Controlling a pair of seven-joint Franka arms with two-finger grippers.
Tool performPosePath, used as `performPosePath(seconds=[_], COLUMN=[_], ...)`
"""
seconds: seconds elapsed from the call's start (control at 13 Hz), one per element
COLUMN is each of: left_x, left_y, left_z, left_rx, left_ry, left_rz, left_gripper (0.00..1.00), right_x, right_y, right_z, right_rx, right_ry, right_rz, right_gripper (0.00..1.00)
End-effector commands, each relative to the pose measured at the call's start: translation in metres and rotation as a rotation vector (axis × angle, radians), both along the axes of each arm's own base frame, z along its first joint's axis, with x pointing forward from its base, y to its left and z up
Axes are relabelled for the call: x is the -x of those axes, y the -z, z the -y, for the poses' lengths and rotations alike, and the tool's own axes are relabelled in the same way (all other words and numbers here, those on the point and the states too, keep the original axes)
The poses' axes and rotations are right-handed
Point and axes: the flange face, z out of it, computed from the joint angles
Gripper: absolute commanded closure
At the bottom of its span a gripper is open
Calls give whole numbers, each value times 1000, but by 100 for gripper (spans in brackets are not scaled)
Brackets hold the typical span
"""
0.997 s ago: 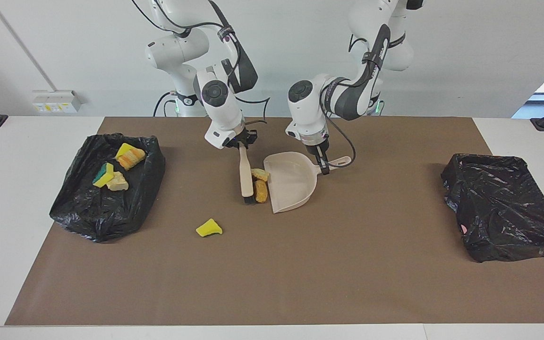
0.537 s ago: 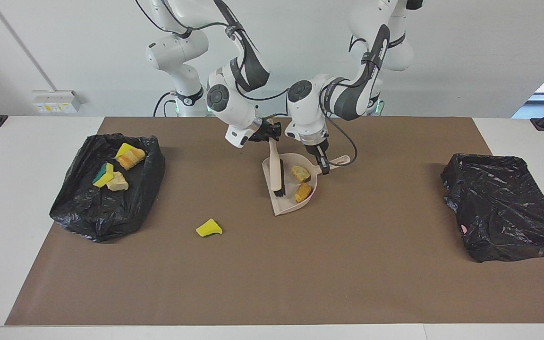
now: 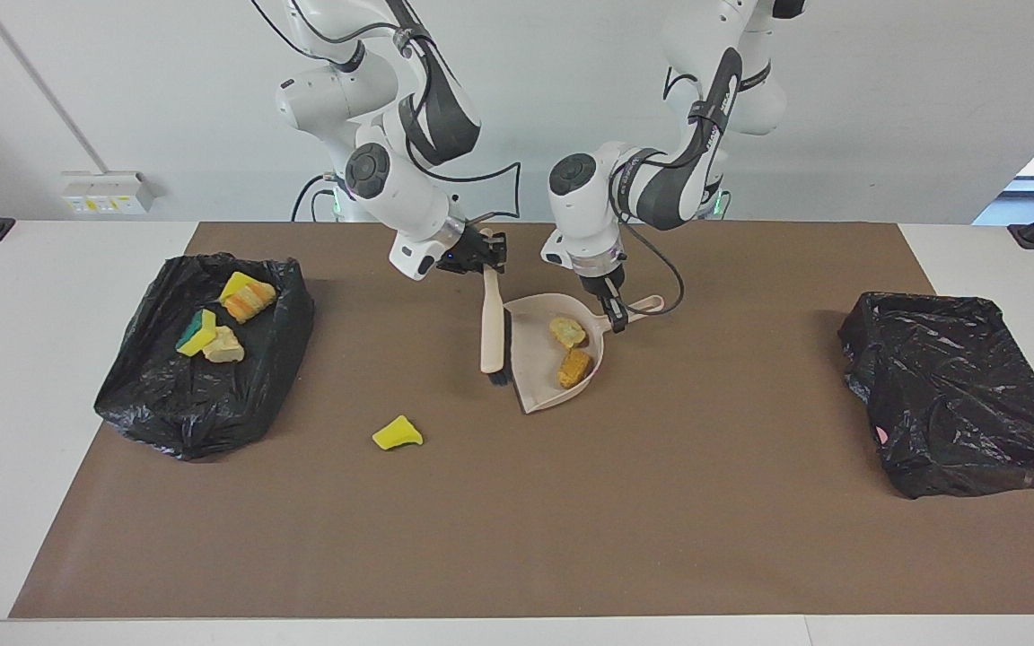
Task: Sweep and dump trash in bin
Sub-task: 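Sweep the yellow sponge into the dustpan with the brush in the right gripper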
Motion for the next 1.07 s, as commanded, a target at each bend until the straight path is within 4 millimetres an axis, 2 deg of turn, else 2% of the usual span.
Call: performPosePath(seconds=[0.0,0.38,0.54,0.69,0.77,0.92,1.0], left_x=[1,1,0,0,0,-2,-1], left_y=[7,7,8,8,8,8,8], left_z=[-3,-3,-5,-5,-5,-7,-7], left_rx=[23,22,20,20,20,20,20], left_ry=[-22,-21,-25,-25,-24,-30,-29], left_rz=[6,5,5,5,4,4,4], left_gripper=[100,100,100,100,100,100,100], right_x=[-20,-101,-131,-149,-150,-148,-150], right_y=[-2,-18,-24,-9,2,31,35], right_z=[28,143,177,186,183,162,150], right_rx=[202,533,644,690,692,680,682], right_ry=[-89,-295,-392,-462,-479,-516,-513], right_rz=[89,218,249,236,218,157,131], right_gripper=[100,100,100,100,100,100,100])
